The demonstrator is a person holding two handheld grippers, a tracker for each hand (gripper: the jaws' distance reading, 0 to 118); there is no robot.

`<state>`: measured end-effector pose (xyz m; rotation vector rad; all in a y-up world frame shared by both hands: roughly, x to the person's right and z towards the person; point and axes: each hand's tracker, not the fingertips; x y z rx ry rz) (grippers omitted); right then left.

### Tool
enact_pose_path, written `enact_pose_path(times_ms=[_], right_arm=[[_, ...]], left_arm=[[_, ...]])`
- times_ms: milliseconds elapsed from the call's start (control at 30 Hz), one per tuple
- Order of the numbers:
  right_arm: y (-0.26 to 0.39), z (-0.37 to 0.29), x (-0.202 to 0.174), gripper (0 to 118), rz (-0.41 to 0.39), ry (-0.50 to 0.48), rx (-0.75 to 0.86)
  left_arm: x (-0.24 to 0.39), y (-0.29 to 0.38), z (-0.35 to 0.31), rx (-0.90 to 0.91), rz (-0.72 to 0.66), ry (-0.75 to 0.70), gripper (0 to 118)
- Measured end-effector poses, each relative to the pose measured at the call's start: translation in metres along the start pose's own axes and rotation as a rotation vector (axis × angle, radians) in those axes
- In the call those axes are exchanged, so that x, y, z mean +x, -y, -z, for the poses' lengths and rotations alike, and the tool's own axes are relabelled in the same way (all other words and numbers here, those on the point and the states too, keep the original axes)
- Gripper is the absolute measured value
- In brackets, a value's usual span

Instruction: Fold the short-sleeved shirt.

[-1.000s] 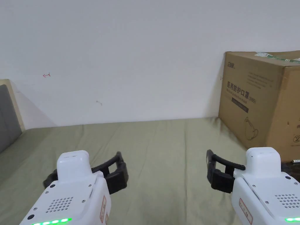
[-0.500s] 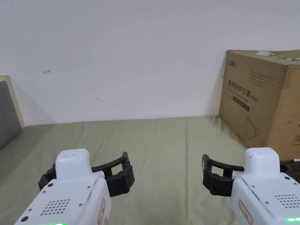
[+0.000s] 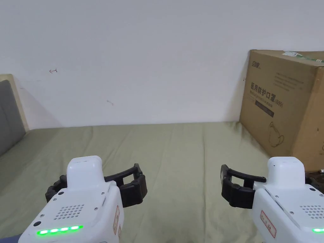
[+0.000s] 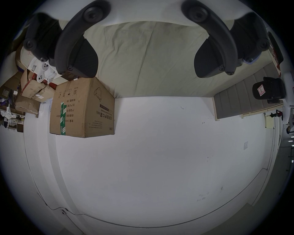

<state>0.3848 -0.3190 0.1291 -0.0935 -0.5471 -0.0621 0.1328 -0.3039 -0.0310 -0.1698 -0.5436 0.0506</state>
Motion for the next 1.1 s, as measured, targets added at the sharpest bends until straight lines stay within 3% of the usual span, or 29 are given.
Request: enact_pose_path(times_ms=[700,1100], right_arm=[[0.005,0.004,-0.005,118,-0.017,0.0,-0.032],[0.009,0.007,-0.006,118,-0.016,0.004,-0.047]], left_arm=[[-0.01,0.002,0.003,-0.025,-0.122,0.045,118],[-0.004,0.005,0.007,-0.038,-0.085,0.037,118]])
